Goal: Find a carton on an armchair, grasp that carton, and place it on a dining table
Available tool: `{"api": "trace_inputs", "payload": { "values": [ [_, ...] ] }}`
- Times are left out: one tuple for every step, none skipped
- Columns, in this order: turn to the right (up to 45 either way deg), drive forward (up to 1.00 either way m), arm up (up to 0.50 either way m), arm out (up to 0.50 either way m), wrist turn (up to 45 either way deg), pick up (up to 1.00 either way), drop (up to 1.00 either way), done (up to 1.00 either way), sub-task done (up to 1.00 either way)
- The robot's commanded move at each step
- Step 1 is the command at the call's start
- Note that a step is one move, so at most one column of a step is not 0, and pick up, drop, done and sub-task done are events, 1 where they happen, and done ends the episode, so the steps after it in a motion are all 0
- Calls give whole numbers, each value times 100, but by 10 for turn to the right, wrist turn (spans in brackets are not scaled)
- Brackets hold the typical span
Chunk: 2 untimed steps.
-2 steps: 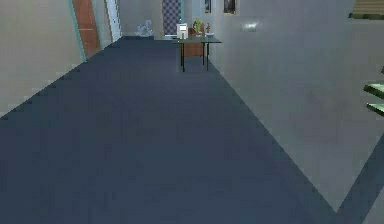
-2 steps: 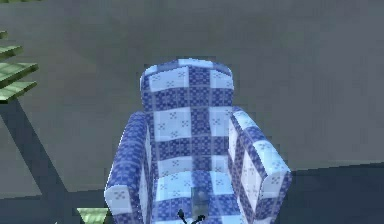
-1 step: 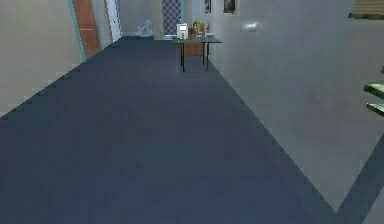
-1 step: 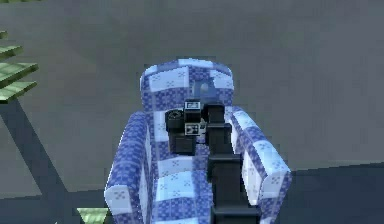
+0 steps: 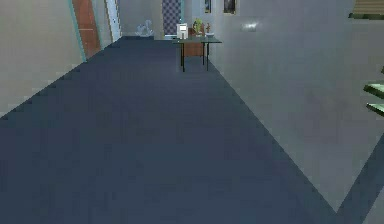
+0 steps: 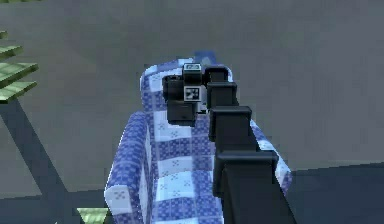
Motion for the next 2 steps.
{"api": "trace_inputs", "payload": {
  "values": [
    [0, 0, 0, 0, -450, 0, 0, 0, 0],
    [0, 0, 0, 0, -450, 0, 0, 0, 0]
  ]
}}
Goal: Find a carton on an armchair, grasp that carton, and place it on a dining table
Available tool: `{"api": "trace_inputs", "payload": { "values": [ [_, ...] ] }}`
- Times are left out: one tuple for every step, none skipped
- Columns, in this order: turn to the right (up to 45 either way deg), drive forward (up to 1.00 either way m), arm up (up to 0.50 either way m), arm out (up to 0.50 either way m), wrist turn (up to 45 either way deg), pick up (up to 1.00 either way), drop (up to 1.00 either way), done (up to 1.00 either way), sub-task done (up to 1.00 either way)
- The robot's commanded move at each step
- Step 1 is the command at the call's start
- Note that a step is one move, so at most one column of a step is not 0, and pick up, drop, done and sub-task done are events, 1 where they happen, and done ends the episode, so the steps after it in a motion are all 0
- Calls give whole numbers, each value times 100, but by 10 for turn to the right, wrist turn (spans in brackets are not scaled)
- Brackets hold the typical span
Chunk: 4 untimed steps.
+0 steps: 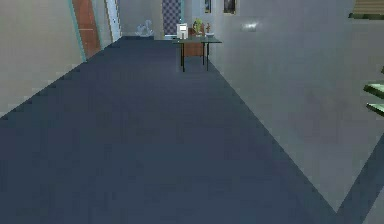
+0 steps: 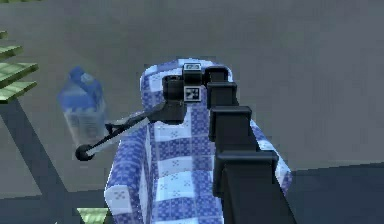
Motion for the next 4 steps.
{"api": "trace_inputs", "payload": {
  "values": [
    [0, 0, 0, 0, -450, 0, 0, 0, 0],
    [0, 0, 0, 0, -30, 0, 0, 0, 0],
    [0, 0, 0, -26, 0, 0, 0, 0, 0],
    [-450, 0, 0, 0, 0, 0, 0, 0, 0]
  ]
}}
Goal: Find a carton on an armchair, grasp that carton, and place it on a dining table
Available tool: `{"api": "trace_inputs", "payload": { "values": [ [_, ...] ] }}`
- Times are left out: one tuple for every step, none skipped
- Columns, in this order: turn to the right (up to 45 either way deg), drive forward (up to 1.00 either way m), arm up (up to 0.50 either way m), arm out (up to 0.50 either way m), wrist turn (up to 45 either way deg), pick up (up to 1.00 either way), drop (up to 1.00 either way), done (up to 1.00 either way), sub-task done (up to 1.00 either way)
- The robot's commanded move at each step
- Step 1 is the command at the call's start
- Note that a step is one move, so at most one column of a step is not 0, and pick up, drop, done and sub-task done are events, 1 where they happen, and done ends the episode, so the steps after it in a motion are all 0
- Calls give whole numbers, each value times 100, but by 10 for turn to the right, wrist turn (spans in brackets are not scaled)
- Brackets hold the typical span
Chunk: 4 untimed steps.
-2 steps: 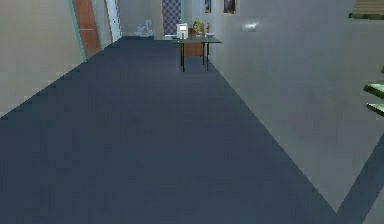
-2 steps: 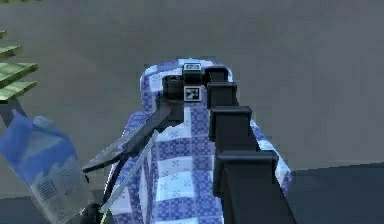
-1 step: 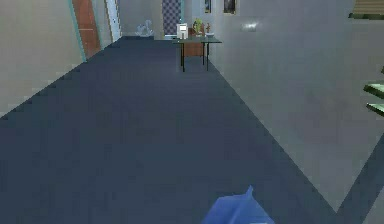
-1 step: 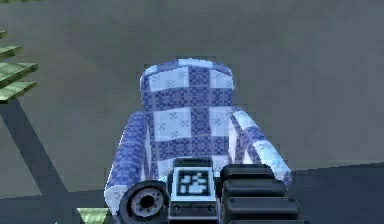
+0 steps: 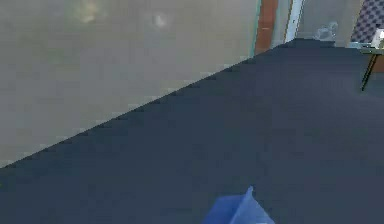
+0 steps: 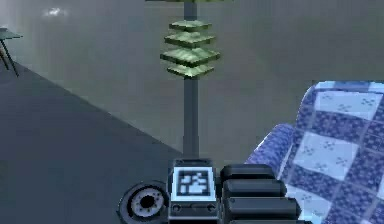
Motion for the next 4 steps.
{"api": "trace_inputs", "payload": {
  "values": [
    [-450, 0, 0, 0, 0, 0, 0, 0, 0],
    [-450, 0, 0, 0, 0, 0, 0, 0, 0],
    [-300, 0, 0, 0, 0, 0, 0, 0, 0],
    [0, 100, 0, 0, 0, 0, 0, 0, 0]
  ]
}}
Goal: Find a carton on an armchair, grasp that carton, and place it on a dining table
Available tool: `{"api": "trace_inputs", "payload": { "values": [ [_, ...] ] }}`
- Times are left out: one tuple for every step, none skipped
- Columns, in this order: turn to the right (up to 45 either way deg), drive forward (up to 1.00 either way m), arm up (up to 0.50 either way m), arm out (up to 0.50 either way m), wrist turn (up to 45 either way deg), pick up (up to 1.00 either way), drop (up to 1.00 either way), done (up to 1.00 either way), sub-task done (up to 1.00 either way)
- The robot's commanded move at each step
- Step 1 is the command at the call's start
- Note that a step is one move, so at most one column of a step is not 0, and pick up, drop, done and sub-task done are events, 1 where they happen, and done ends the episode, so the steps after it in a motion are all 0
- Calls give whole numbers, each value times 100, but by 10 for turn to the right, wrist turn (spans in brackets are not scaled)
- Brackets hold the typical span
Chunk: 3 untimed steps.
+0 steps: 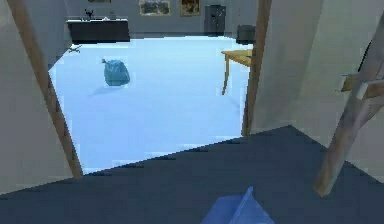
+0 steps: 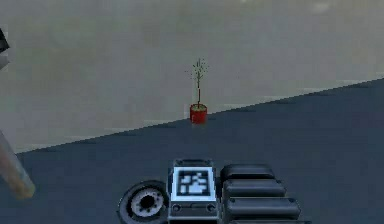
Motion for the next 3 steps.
{"api": "trace_inputs", "payload": {
  "values": [
    [0, 100, 0, 0, 0, 0, 0, 0, 0],
    [-30, 0, 0, 0, 0, 0, 0, 0, 0],
    [0, 100, 0, 0, 0, 0, 0, 0, 0]
  ]
}}
